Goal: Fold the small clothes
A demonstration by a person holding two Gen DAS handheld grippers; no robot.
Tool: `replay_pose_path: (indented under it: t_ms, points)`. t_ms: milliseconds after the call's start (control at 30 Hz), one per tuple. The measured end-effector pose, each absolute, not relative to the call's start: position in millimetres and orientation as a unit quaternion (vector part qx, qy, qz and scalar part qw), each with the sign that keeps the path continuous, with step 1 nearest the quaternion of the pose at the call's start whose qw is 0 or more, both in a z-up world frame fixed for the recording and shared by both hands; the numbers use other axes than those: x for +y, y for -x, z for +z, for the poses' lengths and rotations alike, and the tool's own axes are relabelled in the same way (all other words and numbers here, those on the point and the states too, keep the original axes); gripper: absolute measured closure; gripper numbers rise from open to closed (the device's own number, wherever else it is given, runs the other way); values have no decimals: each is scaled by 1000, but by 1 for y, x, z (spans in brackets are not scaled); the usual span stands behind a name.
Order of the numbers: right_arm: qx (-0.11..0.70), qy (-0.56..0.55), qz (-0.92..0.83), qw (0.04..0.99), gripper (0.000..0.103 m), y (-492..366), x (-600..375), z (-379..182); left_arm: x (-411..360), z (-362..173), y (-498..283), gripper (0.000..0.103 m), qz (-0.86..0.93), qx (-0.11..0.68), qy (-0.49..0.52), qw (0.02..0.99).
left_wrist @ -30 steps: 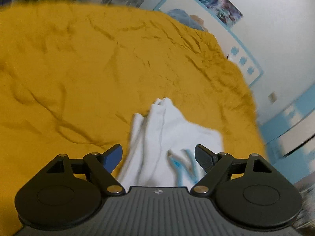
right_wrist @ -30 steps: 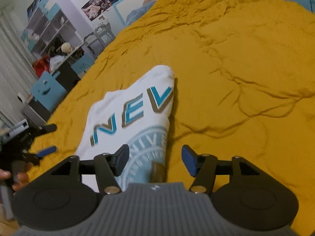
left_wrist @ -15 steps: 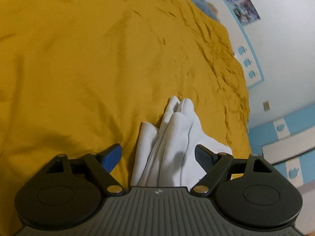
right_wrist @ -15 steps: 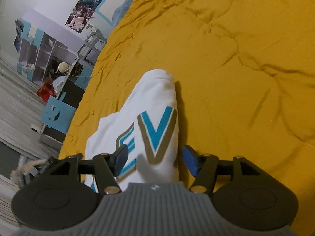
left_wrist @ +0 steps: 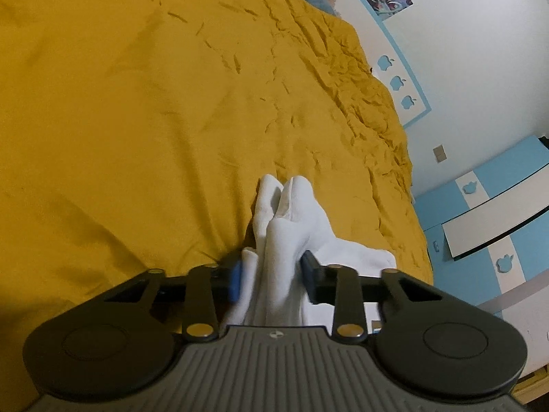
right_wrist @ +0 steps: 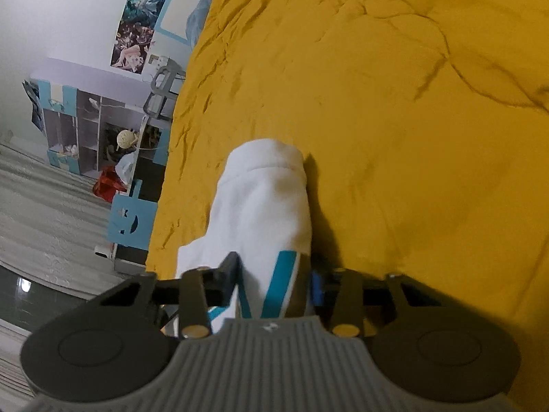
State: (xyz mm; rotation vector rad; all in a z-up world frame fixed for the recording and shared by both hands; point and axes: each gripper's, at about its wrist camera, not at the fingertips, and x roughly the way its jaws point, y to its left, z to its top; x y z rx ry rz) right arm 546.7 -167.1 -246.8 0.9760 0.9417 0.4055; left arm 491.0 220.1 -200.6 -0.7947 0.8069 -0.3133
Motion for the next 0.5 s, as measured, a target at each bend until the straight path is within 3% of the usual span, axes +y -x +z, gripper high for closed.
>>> replay_pose_path:
  t_ms: [167, 500]
  points:
    - [423, -415, 189, 783, 90, -541, -160, -233, 209, -181, -485, 76, -140, 368, 339, 855]
    - [385, -293, 196, 853, 93, -518, -138, -165, 195, -127, -452, 80, -131, 328, 282, 892]
